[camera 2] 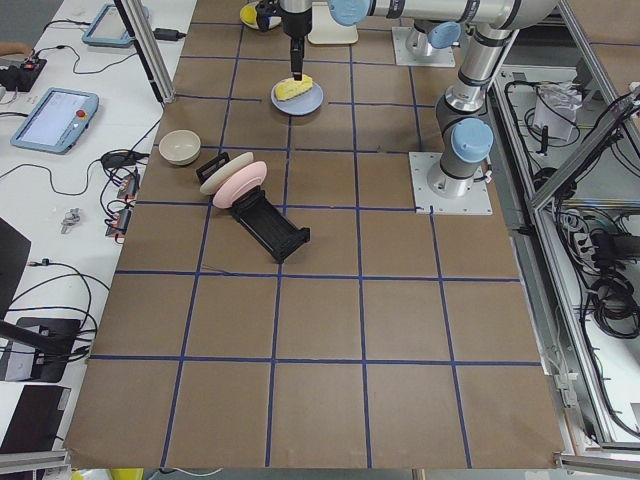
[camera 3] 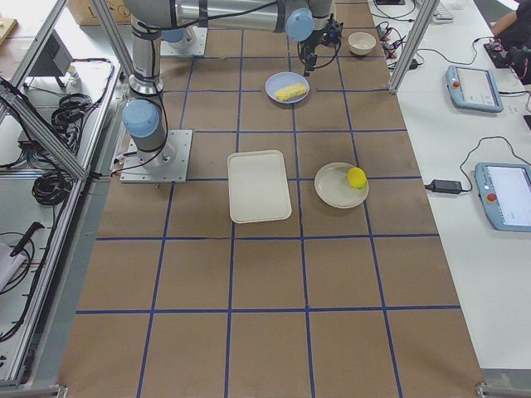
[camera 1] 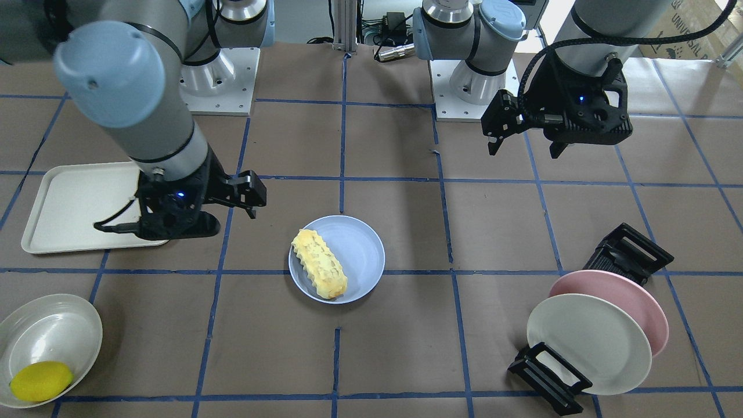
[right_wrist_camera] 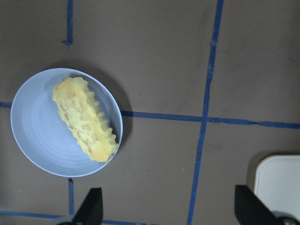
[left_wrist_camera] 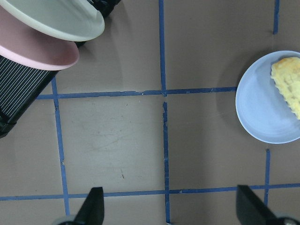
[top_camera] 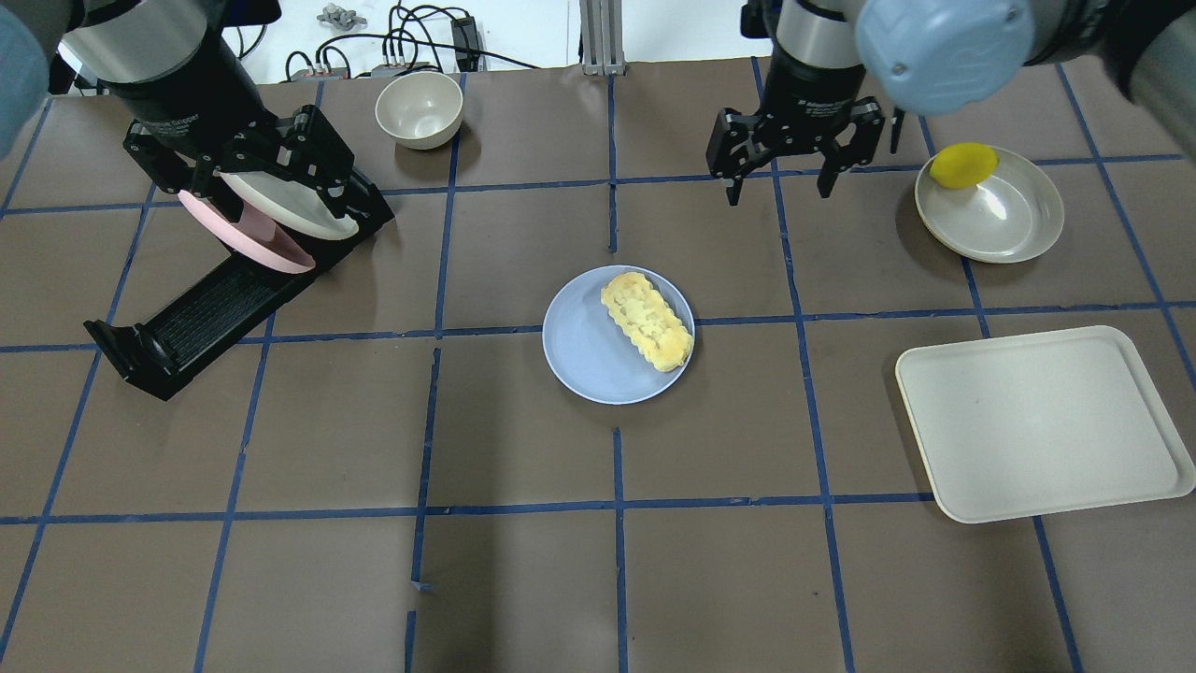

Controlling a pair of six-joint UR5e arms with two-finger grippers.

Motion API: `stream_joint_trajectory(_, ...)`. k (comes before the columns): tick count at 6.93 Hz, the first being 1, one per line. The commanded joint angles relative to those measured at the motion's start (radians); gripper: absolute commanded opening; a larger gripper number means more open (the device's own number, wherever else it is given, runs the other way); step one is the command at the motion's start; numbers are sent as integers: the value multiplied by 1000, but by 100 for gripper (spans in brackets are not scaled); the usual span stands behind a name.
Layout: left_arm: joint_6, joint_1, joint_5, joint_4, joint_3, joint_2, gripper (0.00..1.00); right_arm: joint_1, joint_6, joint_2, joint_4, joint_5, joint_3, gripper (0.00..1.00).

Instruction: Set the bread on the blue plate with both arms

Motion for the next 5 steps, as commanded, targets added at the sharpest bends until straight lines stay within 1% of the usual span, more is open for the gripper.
stream_joint_trajectory(1, -1, 0, 2, 0, -1, 1, 100, -107, -41, -132, 141, -4, 0, 100)
stream_joint_trajectory(2, -1, 0, 2, 5, 4, -2, 100, -102, -32, -160, 163, -4, 6, 100)
stream_joint_trajectory(4, -1, 0, 4, 5, 4, -2, 100, -86, -10, -166, 163, 14, 9, 100)
stream_joint_trajectory(5, -1, -2, 4, 5, 1, -2, 100, -85, -10, -168, 163, 6, 9, 100)
